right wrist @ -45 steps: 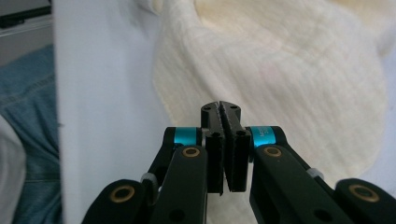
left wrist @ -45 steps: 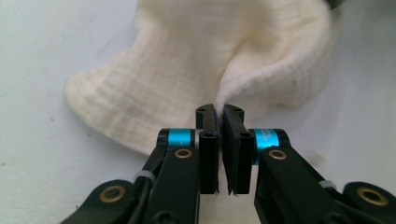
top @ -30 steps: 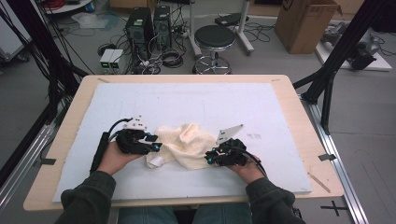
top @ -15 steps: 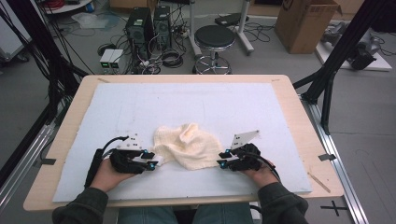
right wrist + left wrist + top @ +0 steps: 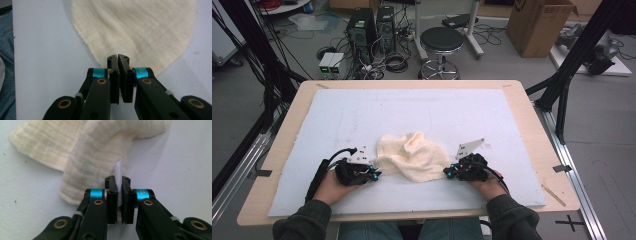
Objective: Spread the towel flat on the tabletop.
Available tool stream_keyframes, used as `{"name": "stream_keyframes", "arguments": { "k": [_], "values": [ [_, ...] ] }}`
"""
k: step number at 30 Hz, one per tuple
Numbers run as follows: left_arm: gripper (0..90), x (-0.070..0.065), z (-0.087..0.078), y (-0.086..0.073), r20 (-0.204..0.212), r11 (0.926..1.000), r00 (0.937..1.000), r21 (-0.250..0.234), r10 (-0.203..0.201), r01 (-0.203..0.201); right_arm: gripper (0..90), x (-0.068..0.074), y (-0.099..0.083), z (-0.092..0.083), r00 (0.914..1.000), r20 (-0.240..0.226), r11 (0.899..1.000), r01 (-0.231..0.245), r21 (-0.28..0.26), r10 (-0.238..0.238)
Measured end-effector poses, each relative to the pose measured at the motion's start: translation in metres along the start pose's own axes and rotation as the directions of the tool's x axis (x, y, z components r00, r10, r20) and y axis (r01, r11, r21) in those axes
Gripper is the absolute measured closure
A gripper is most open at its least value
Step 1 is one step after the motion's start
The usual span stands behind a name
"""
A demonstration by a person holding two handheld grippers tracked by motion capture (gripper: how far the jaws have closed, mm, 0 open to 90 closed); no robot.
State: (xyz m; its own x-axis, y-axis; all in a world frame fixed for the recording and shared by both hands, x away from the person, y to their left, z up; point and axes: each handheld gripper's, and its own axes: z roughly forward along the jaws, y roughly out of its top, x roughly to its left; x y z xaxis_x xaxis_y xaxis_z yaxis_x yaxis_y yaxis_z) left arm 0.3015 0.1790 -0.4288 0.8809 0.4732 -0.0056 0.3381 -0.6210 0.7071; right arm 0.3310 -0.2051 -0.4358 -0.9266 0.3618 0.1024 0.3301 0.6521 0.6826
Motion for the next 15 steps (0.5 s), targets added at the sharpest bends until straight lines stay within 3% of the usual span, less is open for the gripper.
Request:
{"name": "stream_keyframes", "arguments": {
  "k": [6, 15],
  "values": [
    [85.6, -0.012, -0.024, -0.003, 0.006, 0.9967, 1.0, -0.081, 0.007, -0.007, 88.1, 0.013, 0.002, -0.011, 0.9997, -0.023, 0.999, 0.01, -0.031, -0.011],
    [85.5, -0.041, -0.05, -0.02, 0.013, 0.9947, 0.9988, -0.092, 0.047, -0.046, 88.1, 0.047, 0.003, -0.027, 0.9967, -0.052, 0.996, 0.059, -0.06, -0.063]
  ]
}}
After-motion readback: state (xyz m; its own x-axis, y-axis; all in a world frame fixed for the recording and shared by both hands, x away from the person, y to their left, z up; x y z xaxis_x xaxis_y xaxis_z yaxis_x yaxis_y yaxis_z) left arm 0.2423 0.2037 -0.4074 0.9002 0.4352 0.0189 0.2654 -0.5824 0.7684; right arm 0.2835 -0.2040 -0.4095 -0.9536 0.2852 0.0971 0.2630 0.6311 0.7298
